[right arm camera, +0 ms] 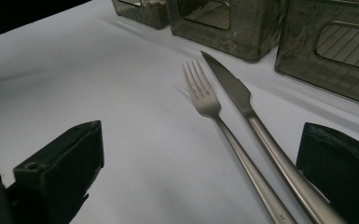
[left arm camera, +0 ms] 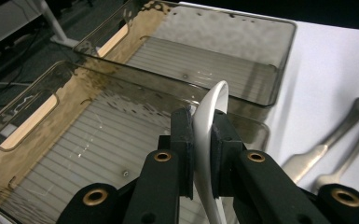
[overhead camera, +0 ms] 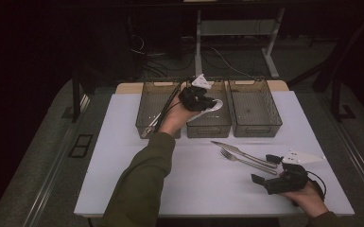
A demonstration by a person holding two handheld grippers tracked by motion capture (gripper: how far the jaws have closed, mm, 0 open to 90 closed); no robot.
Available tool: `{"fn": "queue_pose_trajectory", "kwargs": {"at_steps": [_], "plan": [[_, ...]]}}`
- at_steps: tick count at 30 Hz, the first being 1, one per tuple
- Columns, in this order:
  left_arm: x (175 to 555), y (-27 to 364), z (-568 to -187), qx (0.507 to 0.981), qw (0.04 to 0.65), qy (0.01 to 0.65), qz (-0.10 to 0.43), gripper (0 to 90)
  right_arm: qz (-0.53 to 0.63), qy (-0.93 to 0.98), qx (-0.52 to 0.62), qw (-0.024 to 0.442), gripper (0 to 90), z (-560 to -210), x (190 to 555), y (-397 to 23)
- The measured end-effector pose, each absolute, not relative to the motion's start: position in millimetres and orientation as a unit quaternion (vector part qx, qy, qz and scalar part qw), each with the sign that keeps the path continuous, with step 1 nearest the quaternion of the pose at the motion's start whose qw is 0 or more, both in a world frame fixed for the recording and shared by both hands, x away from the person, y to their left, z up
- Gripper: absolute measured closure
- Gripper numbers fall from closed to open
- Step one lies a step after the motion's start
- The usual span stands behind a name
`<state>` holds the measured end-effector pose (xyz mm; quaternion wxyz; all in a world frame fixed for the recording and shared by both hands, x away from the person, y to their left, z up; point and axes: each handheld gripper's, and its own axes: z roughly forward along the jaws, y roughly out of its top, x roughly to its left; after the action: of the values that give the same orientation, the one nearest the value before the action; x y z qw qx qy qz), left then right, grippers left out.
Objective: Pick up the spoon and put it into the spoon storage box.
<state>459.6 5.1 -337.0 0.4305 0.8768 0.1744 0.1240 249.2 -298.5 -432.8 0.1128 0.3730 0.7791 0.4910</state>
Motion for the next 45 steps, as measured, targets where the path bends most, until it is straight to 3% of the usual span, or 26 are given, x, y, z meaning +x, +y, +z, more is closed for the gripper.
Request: {"fn": "queue_pose_trajectory", "kwargs": {"at_steps": [30, 33, 45], "plan": [[477, -15, -374, 0.886, 0.399, 0.202, 0.119, 80.4, 0.494, 0.779, 0.370, 0.110, 0.8, -432, 249, -298], [477, -15, -373, 0.887, 0.397, 0.202, 0.121, 73.1, 0.494, 0.779, 0.369, 0.110, 0.8, -432, 249, -298], [471, -8, -358, 0.877, 0.420, 0.199, 0.118, 61.4, 0.494, 0.779, 0.370, 0.111, 0.8, -432, 249, -298]]}}
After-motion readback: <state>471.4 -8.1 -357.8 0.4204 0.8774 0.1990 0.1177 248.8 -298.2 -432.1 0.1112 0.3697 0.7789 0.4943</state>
